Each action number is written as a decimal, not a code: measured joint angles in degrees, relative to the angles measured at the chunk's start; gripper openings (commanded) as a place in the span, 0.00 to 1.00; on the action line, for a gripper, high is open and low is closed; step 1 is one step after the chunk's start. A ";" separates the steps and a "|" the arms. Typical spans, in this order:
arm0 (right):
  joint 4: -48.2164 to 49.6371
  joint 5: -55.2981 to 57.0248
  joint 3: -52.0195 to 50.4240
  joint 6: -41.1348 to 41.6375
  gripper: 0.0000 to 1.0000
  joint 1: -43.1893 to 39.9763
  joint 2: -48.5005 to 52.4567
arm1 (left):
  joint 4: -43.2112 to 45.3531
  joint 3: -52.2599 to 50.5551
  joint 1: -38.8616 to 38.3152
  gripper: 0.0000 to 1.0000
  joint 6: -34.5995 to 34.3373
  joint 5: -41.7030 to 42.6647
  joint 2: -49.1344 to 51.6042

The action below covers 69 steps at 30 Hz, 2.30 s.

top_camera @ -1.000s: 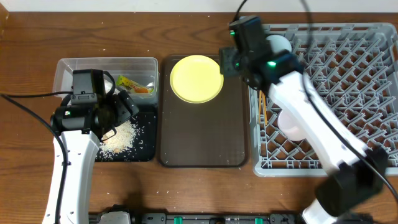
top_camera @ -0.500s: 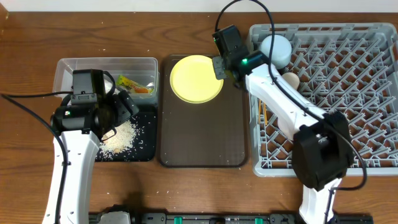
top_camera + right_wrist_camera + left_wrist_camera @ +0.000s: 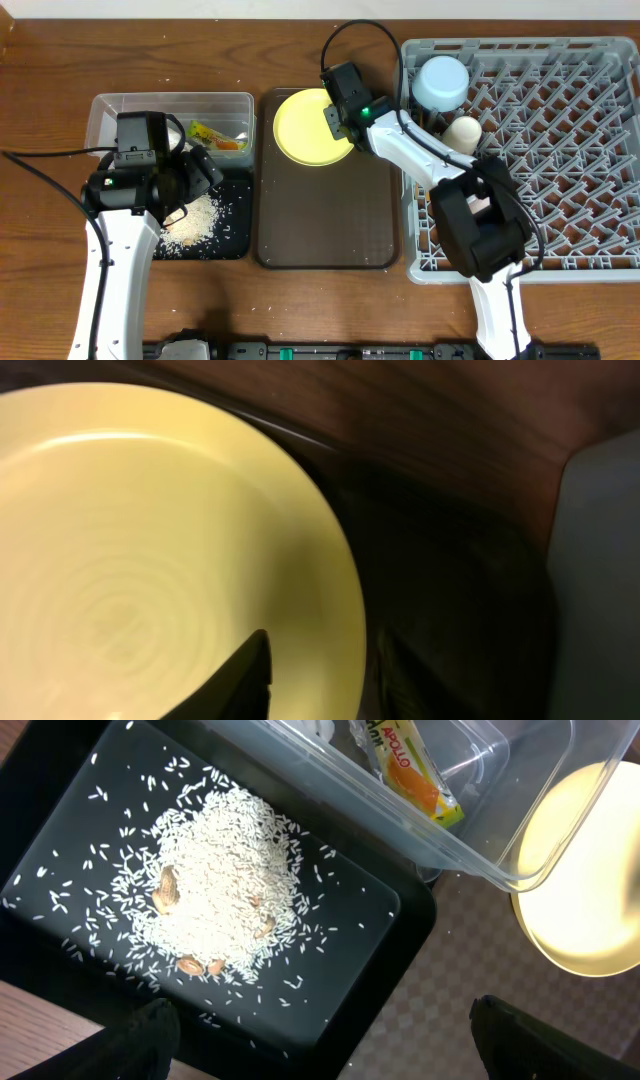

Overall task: Sort waste into correct bins and load items into the dishwasher rack
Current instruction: 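Lower the right gripper onto the yellow plate's edge and close, then lift the yellow plate and carry it right into the rack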

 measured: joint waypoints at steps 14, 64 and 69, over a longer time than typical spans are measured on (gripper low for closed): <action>-1.68 -1.11 1.14 -0.72 0.17 1.16 3.98 | 0.00 0.00 0.00 0.96 0.00 0.02 0.00; -20.26 -12.59 3.48 5.29 0.01 3.34 2.05 | -0.02 0.00 0.00 0.96 0.00 0.02 0.00; -22.05 -13.20 4.20 5.29 0.01 3.10 1.92 | -0.02 0.00 0.00 0.96 0.00 0.02 0.00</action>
